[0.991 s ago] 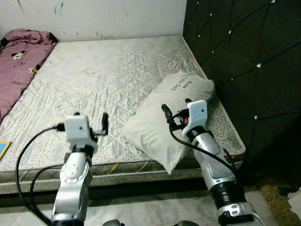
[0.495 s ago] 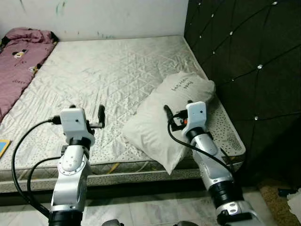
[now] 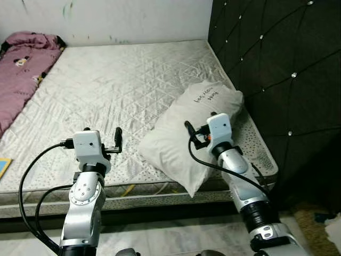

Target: Clean up the room

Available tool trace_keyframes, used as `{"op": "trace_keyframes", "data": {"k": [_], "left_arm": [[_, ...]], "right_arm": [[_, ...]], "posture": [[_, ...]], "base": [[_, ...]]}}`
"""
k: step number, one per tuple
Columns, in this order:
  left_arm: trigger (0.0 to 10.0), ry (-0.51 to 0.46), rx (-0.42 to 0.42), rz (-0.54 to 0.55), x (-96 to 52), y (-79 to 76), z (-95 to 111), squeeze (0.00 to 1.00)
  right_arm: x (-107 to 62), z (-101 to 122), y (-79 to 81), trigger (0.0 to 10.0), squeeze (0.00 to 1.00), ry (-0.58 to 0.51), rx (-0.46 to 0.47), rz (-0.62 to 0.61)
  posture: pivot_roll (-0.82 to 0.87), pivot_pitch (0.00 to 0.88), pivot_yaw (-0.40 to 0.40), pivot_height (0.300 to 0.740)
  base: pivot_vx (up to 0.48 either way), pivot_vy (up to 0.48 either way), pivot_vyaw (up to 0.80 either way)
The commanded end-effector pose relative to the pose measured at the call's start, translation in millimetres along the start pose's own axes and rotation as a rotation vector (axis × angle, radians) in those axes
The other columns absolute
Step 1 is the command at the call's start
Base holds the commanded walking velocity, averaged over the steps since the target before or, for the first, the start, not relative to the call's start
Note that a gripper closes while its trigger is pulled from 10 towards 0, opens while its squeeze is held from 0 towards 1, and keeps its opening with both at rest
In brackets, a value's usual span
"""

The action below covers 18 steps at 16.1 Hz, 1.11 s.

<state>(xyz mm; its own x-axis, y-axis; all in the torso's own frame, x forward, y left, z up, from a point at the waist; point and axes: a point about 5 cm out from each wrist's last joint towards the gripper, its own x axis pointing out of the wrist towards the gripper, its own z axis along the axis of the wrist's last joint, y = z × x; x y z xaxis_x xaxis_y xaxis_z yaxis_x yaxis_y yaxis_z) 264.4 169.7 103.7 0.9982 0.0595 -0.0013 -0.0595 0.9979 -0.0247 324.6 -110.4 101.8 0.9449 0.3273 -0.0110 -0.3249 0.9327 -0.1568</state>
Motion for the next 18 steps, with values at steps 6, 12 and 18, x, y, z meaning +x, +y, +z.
{"op": "trace_keyframes", "data": {"k": [6, 12, 18], "left_arm": [[10.0, -0.01, -0.033, 0.051, -15.0, 6.4, 4, 0.0], [10.0, 0.0, -0.058, 0.034, -14.2, 0.5, 4, 0.0], [10.0, -0.034, -0.056, -0.01, -13.9, -3.9, 8, 0.0]], "right_arm": [[1.4, 13, 9.9, 10.0, 0.0, -0.069, 0.076, -0.024], [0.2, 11, 10.5, 10.0, 0.0, -0.056, 0.079, -0.009], [1.2, 11, 11.5, 10.0, 0.0, -0.059, 0.084, 0.008]], "posture": [[-0.03, 0.0, -0.02, 0.74], [-0.05, 0.0, -0.023, 0.74], [-0.04, 0.0, -0.027, 0.74]], "base": [[0.0, 0.0, 0.0], [0.0, 0.0, 0.0], [0.149, 0.0, 0.2]]}}
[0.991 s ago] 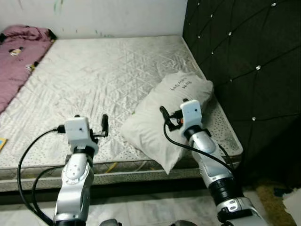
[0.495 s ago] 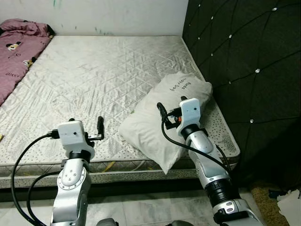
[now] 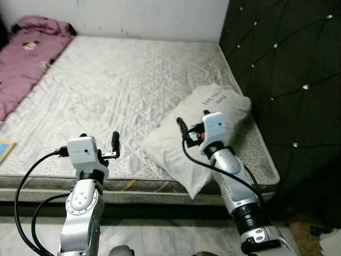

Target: Clean up the room

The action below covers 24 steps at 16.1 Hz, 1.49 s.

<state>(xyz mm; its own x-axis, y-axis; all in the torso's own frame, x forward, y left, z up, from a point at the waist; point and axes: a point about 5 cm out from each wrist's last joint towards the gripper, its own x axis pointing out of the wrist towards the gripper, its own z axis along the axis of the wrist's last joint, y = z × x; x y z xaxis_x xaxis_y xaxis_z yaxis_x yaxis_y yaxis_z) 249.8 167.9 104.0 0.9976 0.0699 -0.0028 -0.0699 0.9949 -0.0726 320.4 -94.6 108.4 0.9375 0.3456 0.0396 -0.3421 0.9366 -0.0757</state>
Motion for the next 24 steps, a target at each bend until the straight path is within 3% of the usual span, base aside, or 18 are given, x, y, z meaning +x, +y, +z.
{"op": "trace_keyframes", "data": {"k": [1, 15, 18, 21, 24], "left_arm": [[10.0, -0.035, -0.009, -0.022, 0.7, -3.3, 7, 0.0], [10.0, -0.023, -0.014, -0.016, 2.2, -2.4, 5, 0.0], [10.0, -0.009, -0.004, 0.05, 2.2, 3.5, 3, 0.0], [10.0, -0.026, 0.026, 0.13, -3.4, 14.2, 7, 0.0], [10.0, -0.017, 0.037, 0.129, -4.3, 13.7, 7, 0.0]], "right_arm": [[0.2, 3, -3.3, 10.0, 0.0, -0.007, 0.002, -0.004], [2.0, 4, -4.7, 10.0, 0.0, -0.009, 0.009, -0.007], [0.8, 5, -12.9, 10.0, 0.0, -0.01, 0.002, -0.02], [-6.7, 4, -33.9, 10.0, 0.0, 0.009, -0.029, -0.052], [-7.1, 3, -34.0, 10.0, 0.0, 0.013, -0.043, -0.043]], "posture": [[-0.04, 0.0, -0.027, 0.74], [-0.04, 0.0, -0.023, 0.74], [-0.04, 0.0, -0.025, 0.74], [-0.04, 0.0, -0.03, 0.74], [-0.04, 0.0, -0.03, 0.74]], "base": [[0.382, 0.0, 0.0], [0.407, 0.0, 0.0], [0.0, 0.0, 0.0], [0.0, 0.0, 0.0], [0.0, 0.0, 0.0]]}}
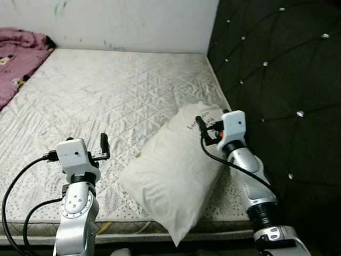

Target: Clean up the room

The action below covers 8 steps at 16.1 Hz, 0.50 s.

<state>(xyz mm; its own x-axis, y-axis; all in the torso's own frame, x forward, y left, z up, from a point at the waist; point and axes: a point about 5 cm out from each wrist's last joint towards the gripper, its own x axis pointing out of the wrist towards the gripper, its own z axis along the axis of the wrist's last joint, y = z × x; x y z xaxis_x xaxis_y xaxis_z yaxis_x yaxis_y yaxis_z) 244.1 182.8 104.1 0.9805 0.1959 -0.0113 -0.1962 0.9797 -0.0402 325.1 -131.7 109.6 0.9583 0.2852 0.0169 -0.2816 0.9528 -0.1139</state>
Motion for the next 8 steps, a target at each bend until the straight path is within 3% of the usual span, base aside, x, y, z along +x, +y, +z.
{"op": "trace_keyframes", "data": {"k": [1, 2, 8], "left_arm": [[10.0, -0.022, 0.005, 0.003, -0.9, -1.8, 6.4, 0.0], [10.0, -0.023, 0.005, 0.003, -1.6, -1.9, 6.7, 0.0], [10.0, -0.015, -0.011, -0.024, -1.1, -4.1, 6.7, 0.0]], "right_arm": [[1.2, 4.7, 6.0, 10.0, 0.0, -0.022, -0.021, 0.035], [1.1, 4.7, 6.9, 10.0, 0.0, -0.021, -0.022, 0.036], [3.5, 3.4, 7.0, 10.0, 0.0, -0.007, -0.001, 0.029]], "posture": [[-0.04, 0.0, -0.029, 0.74], [-0.04, 0.0, -0.029, 0.74], [-0.04, 0.0, -0.031, 0.74]], "base": [[0.0, 0.0, 0.8], [0.0, 0.0, 0.8], [0.0, -0.053, 0.0]]}}
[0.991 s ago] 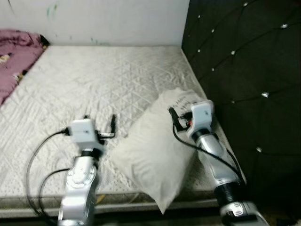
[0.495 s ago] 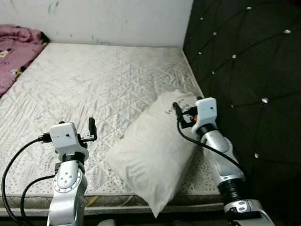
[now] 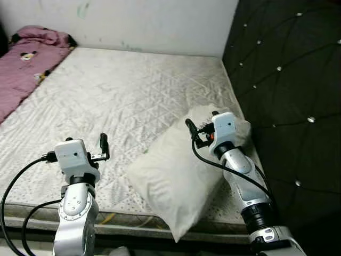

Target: Clean up the room

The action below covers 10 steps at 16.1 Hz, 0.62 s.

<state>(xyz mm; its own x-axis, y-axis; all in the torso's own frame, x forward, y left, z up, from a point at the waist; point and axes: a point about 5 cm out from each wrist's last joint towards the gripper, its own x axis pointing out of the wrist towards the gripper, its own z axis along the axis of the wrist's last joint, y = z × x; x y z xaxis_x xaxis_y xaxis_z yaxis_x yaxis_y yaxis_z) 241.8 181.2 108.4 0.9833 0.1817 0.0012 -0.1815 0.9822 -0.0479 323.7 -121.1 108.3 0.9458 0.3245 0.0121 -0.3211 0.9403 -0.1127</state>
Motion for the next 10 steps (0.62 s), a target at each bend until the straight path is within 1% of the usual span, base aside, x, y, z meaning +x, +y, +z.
{"op": "trace_keyframes", "data": {"k": [1, 3, 4, 5, 6, 7, 8, 9, 10], "left_arm": [[10.0, -0.002, -0.004, -0.011, 1.8, -2.9, 3, 0.0], [10.0, -0.001, -0.004, -0.011, 2.2, -3.1, 2, 0.0], [10.0, -0.002, -0.004, -0.011, 2.5, -3.5, 3, 0.0], [10.0, -0.014, -0.039, -0.016, 2.7, -4.2, 3, 0.0], [10.0, -0.018, -0.022, -0.008, 2.8, -3.5, 4, 0.0], [10.0, -0.017, 0.02, 0.016, 2.5, -1.7, 5, 0.0], [10.0, -0.008, 0.078, 0.083, 2.1, 3.7, 4, 0.0], [10.0, 0.013, 0.071, 0.108, 1.2, 7.8, 2, 0.0], [10.0, 0.006, 0.086, 0.091, 0.0, 9.4, 3, 0.0]], "right_arm": [[2.1, 4, -3.8, 10.0, 0.0, -0.007, -0.002, -0.013], [2.4, 4, -4.1, 10.0, 0.0, -0.006, -0.002, -0.015], [2.6, 4, -4.3, 10.0, 0.0, -0.007, -0.001, -0.016], [2.7, 4, -4.3, 10.0, 0.0, -0.008, -0.002, -0.016], [2.8, 4, -4.5, 10.0, 0.0, -0.007, -0.002, -0.016], [2.9, 4, -4.5, 10.0, 0.0, -0.007, -0.003, -0.016], [2.9, 4, -5.2, 10.0, 0.0, -0.007, -0.004, -0.016], [2.9, 4, -5.5, 10.0, 0.0, -0.008, -0.004, -0.018], [3.0, 5, -5.7, 10.0, 0.0, -0.011, -0.002, -0.021]], "posture": [[-0.04, 0.0, -0.03, 0.74], [-0.04, 0.0, -0.029, 0.74], [-0.04, 0.0, -0.03, 0.74], [-0.04, 0.0, -0.03, 0.74], [-0.04, 0.0, -0.03, 0.74], [-0.04, 0.0, -0.03, 0.74], [-0.04, 0.0, -0.035, 0.74], [-0.04, 0.0, -0.035, 0.74], [-0.04, 0.0, -0.035, 0.74]], "base": [[0.0, -0.244, 0.0], [0.0, -0.253, 0.0], [0.0, -0.401, 0.0], [0.0, -0.292, 0.0], [0.0, 0.0, 0.0], [0.0, 0.0, 0.0], [0.0, 0.0, 0.0], [0.0, 0.0, 0.0], [0.0, 0.0, 0.0]]}}
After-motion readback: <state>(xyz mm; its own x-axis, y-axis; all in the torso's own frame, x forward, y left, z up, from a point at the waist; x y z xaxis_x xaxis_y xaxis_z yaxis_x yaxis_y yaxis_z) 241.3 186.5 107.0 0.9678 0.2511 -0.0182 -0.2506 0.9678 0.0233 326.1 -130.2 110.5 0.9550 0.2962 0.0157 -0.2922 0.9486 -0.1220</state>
